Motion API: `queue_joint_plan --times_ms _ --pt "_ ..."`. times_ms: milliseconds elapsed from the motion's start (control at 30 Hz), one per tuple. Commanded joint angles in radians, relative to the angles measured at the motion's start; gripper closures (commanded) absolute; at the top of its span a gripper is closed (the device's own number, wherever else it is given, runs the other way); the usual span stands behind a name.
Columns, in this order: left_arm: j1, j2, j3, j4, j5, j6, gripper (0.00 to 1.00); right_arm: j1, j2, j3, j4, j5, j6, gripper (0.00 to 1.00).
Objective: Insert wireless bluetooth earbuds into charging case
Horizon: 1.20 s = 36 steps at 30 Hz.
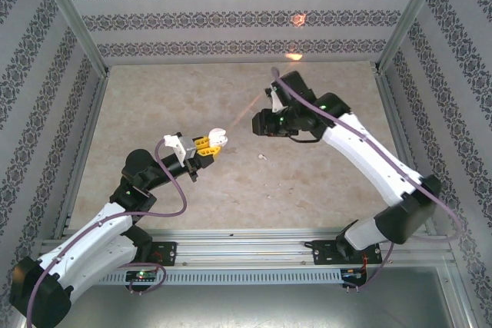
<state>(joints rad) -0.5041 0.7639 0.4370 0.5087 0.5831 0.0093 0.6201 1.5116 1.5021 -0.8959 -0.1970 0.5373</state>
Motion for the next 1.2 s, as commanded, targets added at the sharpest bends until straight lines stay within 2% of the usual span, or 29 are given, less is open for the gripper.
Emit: queue_joint_plan --times_ms 0,67,233,567,767,1167 --pt "-0.007 -0.013 -0.018 -0.011 0.018 -0.035 1.00 -0.021 0.081 -0.079 0.096 -0.017 -0.114 0.61" --pt "-0.005 -0.012 -0.026 -0.013 0.011 -0.041 1.00 -0.035 0.147 -0.097 0.124 -0.004 -0.160 0.63" --pt "-0.005 0.004 -0.036 -0.019 -0.002 -0.046 1.00 -0.087 0.341 -0.052 0.135 -0.066 -0.275 0.66" --pt "-0.004 0.058 -0.033 -0.009 -0.017 -0.047 1.00 -0.107 0.623 0.181 -0.074 -0.090 -0.534 0.60" --pt "-0.002 0.069 -0.046 0.000 -0.022 -0.048 1.00 -0.125 0.691 0.239 -0.135 -0.152 -0.599 0.60" --pt "0.013 0.071 -0.049 -0.001 -0.016 -0.043 1.00 -0.125 0.726 0.232 -0.215 -0.144 -0.658 0.59"
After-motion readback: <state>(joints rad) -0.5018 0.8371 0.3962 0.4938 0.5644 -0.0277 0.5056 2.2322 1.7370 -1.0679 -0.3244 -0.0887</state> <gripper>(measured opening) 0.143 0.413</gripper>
